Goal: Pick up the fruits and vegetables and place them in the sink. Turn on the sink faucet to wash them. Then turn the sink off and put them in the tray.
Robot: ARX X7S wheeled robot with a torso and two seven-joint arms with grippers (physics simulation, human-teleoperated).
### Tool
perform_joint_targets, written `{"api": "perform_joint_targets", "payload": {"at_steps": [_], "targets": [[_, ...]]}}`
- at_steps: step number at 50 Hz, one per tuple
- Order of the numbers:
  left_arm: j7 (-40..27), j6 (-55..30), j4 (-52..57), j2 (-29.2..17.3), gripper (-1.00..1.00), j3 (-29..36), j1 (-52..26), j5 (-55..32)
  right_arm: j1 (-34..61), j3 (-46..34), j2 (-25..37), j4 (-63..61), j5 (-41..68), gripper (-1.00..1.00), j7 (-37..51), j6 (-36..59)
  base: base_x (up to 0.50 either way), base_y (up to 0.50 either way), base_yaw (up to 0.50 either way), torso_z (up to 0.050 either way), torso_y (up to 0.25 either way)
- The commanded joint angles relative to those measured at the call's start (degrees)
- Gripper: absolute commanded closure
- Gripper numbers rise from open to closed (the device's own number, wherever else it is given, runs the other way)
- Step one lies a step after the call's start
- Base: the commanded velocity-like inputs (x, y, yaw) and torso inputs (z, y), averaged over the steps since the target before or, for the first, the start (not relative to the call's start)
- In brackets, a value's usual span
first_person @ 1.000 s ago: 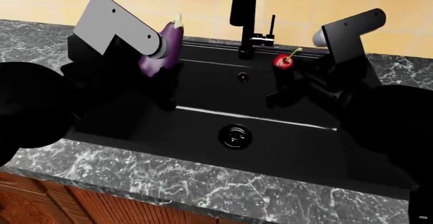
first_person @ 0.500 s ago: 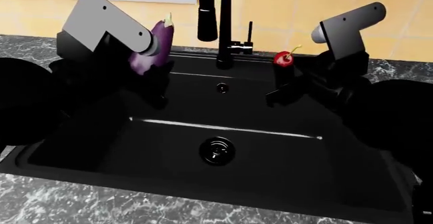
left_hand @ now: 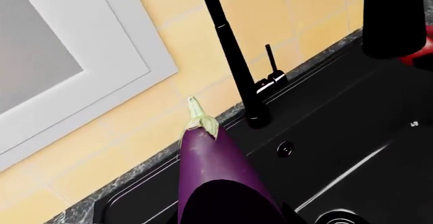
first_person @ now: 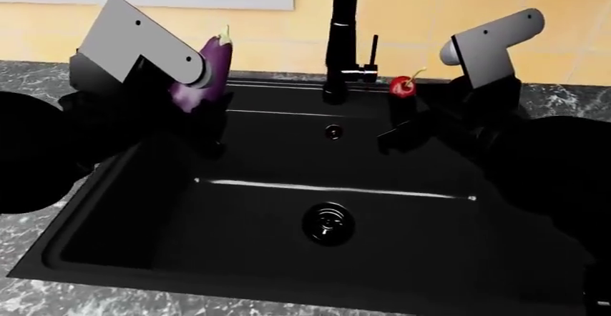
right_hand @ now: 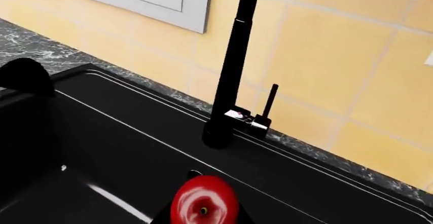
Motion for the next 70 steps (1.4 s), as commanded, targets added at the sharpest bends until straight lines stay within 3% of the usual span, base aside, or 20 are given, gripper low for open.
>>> {"api": "perform_joint_targets", "payload": {"at_steps": [1,16,38,44,59,70], "targets": [[-2.77,-0.37,1.36,-0.37,1.00,0.93,-0.16,-1.08,-0.14,0.40,1.12,-1.09,1.87,1.00,-0.37,1.88,0.00,0.00,-0.50,0.000,0.000],[-1.07,0.30,2.46,-2.73,1.00,1.55,0.96,-0.35,5.66,-6.62,1.08,0.90,1.64,1.00,-4.16,4.84,0.02,-0.03,-0.20,0.000,0.000],[-0.57,1.80,2.93,-3.13,1.00,0.57,-1.37,0.88,10.61,-9.48,0.41,2.89,0.81,1.00,-3.77,5.24,0.11,-0.05,0.00,0.000,0.000],[-0.24,3.00,3.28,-3.68,1.00,1.88,-1.79,4.81,11.24,-9.75,0.23,2.92,1.15,1.00,-3.35,5.53,0.00,0.00,0.00,0.041,0.000],[-0.34,1.92,3.60,-3.86,1.00,2.67,-1.49,4.09,11.53,-10.79,0.53,3.05,1.78,1.00,-3.36,5.07,0.00,0.00,0.00,0.050,0.000],[1.61,2.38,5.83,-4.46,1.00,4.58,-1.51,5.80,12.03,-12.14,0.56,3.84,1.52,1.00,-3.36,4.73,0.39,0.02,0.00,0.018,0.000]]}}
